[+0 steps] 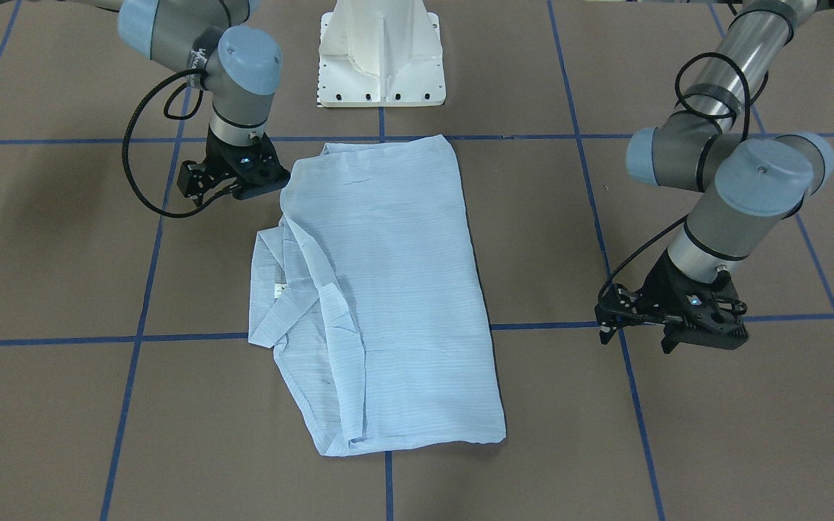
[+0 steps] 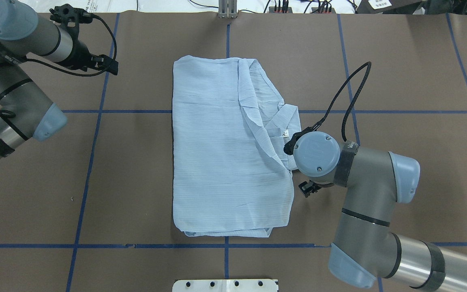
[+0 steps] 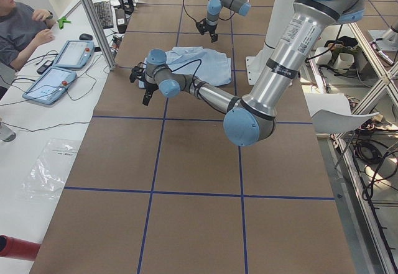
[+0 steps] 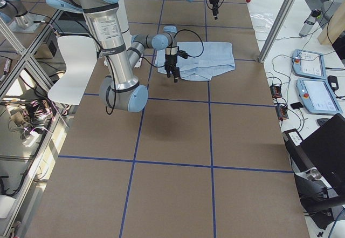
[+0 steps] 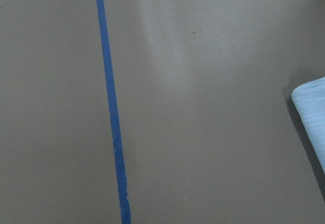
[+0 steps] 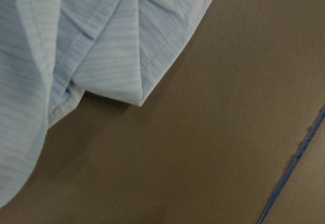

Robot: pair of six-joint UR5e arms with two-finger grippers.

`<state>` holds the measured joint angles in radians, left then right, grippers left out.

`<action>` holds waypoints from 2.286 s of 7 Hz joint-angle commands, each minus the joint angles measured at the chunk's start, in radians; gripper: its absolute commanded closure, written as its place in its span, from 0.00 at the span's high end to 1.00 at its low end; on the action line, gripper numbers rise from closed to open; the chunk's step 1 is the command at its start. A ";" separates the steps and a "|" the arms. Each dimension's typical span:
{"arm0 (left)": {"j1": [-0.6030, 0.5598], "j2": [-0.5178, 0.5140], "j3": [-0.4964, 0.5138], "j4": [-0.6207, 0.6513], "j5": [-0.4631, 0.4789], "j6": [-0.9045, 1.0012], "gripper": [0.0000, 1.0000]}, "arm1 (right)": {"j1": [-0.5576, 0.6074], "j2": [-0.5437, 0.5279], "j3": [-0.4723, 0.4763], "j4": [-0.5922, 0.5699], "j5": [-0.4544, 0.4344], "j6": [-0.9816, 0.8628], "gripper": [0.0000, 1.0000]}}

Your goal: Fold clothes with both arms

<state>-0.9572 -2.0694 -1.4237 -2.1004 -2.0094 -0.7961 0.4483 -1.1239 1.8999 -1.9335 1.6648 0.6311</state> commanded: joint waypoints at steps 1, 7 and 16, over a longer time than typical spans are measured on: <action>0.002 0.002 -0.006 -0.001 -0.012 -0.006 1.00 | 0.038 0.100 -0.101 0.158 0.032 0.050 1.00; 0.002 0.000 -0.004 0.000 -0.012 -0.008 1.00 | 0.036 0.299 -0.395 0.192 0.020 0.044 1.00; 0.023 0.002 -0.053 -0.001 -0.054 -0.064 1.00 | 0.349 0.141 -0.322 0.206 0.247 -0.247 1.00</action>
<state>-0.9466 -2.0691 -1.4475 -2.1010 -2.0465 -0.8292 0.7484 -0.9753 1.5468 -1.7641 1.7800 0.3522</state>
